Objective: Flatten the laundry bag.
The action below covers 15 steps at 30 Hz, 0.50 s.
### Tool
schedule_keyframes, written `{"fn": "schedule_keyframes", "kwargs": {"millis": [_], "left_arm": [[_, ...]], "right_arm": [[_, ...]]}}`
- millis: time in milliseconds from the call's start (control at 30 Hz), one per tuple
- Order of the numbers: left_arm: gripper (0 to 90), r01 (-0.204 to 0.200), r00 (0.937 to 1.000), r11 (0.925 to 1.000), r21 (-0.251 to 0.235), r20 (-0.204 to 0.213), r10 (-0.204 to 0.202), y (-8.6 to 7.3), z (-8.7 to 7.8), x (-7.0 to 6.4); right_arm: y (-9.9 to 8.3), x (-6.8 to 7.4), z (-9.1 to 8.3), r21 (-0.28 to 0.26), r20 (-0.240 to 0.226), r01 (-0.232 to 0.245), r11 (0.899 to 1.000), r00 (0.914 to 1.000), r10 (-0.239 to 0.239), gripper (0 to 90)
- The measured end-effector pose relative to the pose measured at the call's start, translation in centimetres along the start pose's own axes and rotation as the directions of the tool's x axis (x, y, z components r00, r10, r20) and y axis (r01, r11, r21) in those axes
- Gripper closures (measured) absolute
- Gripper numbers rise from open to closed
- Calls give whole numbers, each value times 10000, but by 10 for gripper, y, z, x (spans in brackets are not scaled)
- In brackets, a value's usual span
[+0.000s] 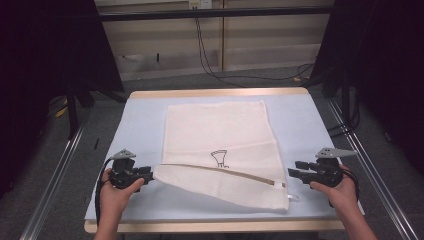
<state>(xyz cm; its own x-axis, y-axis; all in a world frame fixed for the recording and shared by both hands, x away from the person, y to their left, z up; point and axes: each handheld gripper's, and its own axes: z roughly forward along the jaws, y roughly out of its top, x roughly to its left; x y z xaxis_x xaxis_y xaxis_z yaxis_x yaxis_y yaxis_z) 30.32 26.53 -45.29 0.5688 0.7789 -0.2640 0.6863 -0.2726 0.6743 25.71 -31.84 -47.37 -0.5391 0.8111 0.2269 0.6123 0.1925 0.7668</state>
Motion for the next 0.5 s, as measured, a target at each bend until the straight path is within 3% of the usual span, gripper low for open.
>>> {"fn": "schedule_keyframes", "kwargs": {"millis": [200, 500], "left_arm": [[524, 590, 9982, 9976, -352, -38, -591, -4, -3, 8], [470, 349, 9993, 9972, 664, 113, -357, -5, 24, -5]], "right_arm": [[3, 2, 7, 211, -54, 77, 9997, 10000, -76, 471], [5, 12, 18, 700, -328, 342, 9970, 9989, -320, 456]]}}
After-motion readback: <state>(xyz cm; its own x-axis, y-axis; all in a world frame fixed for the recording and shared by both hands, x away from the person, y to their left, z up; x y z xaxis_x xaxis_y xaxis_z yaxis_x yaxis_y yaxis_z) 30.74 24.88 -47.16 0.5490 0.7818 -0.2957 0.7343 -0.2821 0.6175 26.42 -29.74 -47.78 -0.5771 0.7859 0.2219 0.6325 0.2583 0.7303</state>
